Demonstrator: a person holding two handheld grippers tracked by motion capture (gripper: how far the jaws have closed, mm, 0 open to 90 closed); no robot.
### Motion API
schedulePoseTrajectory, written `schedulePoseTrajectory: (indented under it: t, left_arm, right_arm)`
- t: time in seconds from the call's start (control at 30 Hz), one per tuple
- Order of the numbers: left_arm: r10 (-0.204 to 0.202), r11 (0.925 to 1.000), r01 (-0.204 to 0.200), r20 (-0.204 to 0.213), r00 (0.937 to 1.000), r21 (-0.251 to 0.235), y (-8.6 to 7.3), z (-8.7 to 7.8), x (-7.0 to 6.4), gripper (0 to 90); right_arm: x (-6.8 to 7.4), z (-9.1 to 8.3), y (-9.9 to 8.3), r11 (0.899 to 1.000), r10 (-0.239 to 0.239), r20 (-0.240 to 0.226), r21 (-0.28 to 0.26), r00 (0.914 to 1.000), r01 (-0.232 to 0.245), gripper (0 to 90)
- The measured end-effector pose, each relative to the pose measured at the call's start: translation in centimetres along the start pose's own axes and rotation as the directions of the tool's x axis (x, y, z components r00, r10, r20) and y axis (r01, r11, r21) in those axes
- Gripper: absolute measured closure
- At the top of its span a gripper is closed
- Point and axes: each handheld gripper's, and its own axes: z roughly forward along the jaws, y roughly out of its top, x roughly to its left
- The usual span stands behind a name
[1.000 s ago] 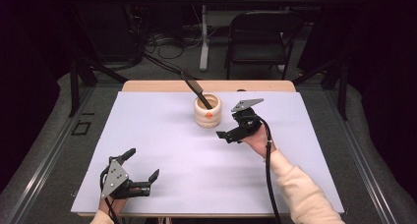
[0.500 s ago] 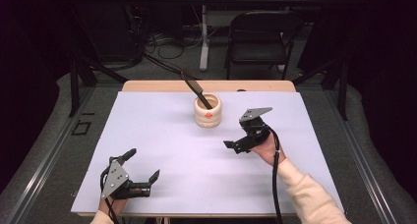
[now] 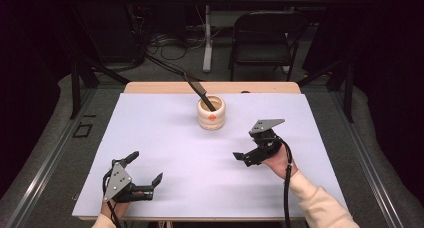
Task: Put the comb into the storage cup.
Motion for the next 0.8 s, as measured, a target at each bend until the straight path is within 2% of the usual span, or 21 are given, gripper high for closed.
schedulePoseTrajectory:
  t: [0.8]
  left_arm:
    - [0.002,1.0,-0.002,0.0,1.0,-0.007,0.1,-0.1,0.0,0.2]
  right_arm:
    - [2.1,-2.5,-3.0,0.997,-0.064,0.037,-0.044,0.9973,0.065,0.0]
